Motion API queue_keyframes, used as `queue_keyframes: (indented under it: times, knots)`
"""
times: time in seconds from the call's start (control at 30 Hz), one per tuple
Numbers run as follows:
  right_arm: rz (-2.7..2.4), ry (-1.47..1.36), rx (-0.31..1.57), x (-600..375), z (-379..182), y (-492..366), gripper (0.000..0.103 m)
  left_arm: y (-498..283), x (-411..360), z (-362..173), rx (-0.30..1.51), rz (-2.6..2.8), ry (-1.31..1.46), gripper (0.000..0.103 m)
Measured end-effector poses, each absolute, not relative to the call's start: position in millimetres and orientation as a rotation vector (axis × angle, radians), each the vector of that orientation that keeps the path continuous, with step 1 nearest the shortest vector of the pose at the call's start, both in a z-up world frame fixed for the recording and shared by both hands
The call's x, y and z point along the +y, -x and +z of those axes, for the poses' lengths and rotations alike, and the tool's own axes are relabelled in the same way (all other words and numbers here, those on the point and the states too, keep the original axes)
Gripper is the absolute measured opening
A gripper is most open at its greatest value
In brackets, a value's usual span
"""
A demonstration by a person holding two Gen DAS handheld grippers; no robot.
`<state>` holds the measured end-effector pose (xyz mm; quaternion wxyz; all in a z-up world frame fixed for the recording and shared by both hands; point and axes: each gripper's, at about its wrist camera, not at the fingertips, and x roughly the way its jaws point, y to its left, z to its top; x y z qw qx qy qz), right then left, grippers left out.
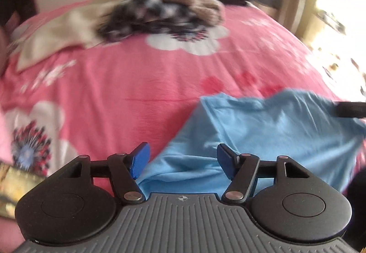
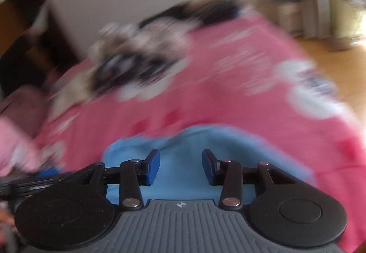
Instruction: Fold clothes
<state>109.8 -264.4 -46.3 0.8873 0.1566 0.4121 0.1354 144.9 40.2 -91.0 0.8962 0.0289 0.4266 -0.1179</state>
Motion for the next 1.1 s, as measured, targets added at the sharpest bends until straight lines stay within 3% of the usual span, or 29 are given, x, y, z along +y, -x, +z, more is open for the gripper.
queue_keyframes:
  times: [0.33, 0.53, 0.6, 0.67, 0.8, 1.1]
  knots:
    - [0.540, -0.408, 1.071, -180, -120, -180, 0.037, -151, 31, -105, 0.917, -0.392, -0.066, 0.057]
    - [0.598, -0.418, 1.119, -163, -136, -197, 0.035, -166, 31, -120, 0.981, -0.338, -0.059, 0.040]
    - [0.606, -0.415, 1.128, -158, -141, -202, 0.030, -171, 34, -124, 1.001, -0.311, -0.040, 0.025]
    - [0.595, -0.409, 1.130, -157, -144, -205, 0.002, -176, 40, -127, 1.008, -0.276, -0.003, 0.018]
    - [0.567, -0.424, 1.109, -160, -141, -202, 0.000, -184, 65, -121, 0.990, -0.143, 0.114, 0.007]
    - [0.591, -0.421, 1.055, -199, -92, -121, 0.000, -179, 99, -100, 0.963, -0.051, 0.277, 0.006]
